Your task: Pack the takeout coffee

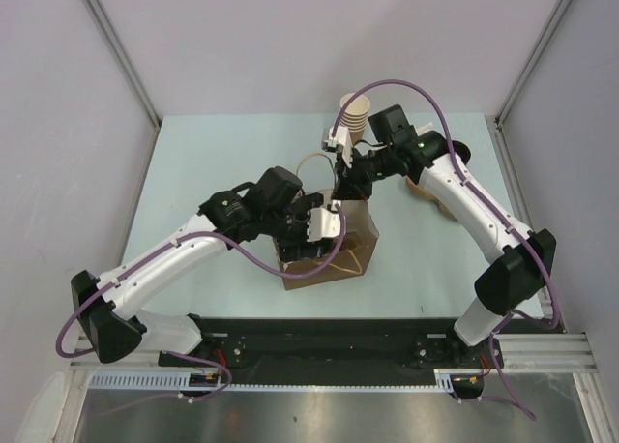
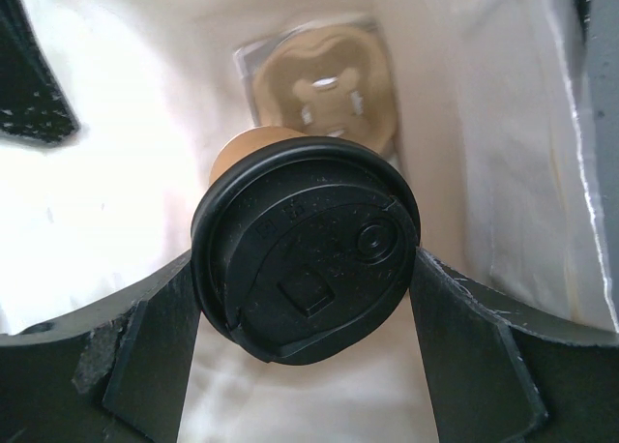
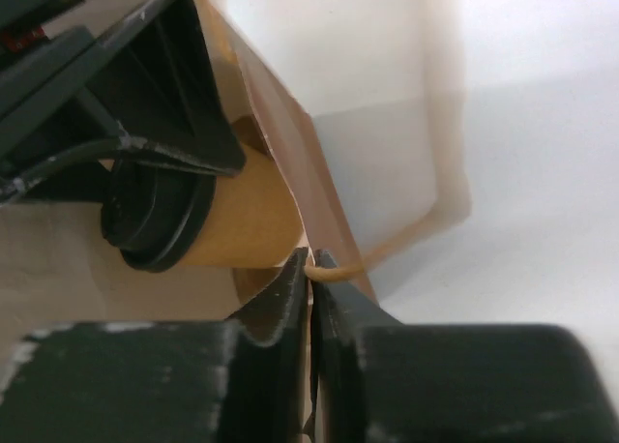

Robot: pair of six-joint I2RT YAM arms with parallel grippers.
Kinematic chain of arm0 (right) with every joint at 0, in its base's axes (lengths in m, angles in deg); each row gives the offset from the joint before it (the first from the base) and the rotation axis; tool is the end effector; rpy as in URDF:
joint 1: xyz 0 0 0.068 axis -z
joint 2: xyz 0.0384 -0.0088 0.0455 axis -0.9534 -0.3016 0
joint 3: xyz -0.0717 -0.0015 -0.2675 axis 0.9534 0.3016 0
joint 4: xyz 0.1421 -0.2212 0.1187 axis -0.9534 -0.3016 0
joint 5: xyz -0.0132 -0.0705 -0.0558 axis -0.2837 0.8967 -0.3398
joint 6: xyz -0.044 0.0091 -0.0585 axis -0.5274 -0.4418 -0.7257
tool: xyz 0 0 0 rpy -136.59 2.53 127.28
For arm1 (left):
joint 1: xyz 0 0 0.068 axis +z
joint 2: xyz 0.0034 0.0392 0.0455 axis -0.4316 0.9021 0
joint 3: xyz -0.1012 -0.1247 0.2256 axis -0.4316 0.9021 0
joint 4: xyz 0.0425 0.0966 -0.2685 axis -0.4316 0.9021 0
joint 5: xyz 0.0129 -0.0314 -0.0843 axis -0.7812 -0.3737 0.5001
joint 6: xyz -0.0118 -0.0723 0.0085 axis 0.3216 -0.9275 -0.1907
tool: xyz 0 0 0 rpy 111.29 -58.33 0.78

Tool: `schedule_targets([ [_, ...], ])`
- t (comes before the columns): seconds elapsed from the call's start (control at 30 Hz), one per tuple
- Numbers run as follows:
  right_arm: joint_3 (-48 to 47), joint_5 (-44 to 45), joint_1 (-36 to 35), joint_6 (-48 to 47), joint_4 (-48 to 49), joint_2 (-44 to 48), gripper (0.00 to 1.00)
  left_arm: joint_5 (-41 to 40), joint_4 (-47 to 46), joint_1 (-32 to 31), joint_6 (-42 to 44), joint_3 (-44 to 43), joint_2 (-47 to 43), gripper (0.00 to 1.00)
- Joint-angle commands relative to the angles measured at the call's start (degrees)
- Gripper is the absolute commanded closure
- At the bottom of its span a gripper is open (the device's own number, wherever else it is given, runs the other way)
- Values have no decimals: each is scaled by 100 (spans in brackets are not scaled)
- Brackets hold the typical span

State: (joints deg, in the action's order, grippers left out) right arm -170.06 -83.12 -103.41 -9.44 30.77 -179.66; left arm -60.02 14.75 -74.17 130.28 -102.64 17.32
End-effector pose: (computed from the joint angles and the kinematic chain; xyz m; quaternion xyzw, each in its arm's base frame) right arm 0.3094 0.2353 0.3664 -0.5846 0.6567 0.3352 0.3384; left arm 0.1907 -0.2440 0.3290 0.6905 0.6213 -0.1631 0.3326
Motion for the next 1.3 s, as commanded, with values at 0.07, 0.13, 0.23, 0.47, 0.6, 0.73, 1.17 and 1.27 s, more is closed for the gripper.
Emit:
schedule_targets([
  [0.07, -31, 106, -33, 598, 636, 273, 100, -363, -372, 52, -329, 47, -301, 86],
  [0.13, 39, 274, -33, 1141, 1143, 423, 100, -574, -521, 52, -462, 170, -390, 86],
  [0.23, 223, 406, -33, 1652, 1628, 731, 100, -776, -838, 52, -586, 415, -636, 86],
  [0.47, 997, 1187, -454, 1840, 2324, 1390, 100, -970, -1462, 44, -384, 1259, -1031, 86],
  [0.6, 1287, 1794, -744, 1892, 2456, 1662, 100, -1119, -1953, 17, -191, 1945, -1348, 87],
  [0.73, 1963, 2418, -1131, 1874, 2816, 2198, 100, -1312, -2305, -18, -59, 2691, -1681, 87],
  [1.17, 2993, 3763, -2230, 1971, 3555, 2964, 100, -1532, -3045, -474, 47, 3510, -2297, 87],
  [1.27, 3010, 3860, -2283, 1980, 3616, 2946, 100, -1532, -3080, -633, 38, 3510, -2306, 87],
])
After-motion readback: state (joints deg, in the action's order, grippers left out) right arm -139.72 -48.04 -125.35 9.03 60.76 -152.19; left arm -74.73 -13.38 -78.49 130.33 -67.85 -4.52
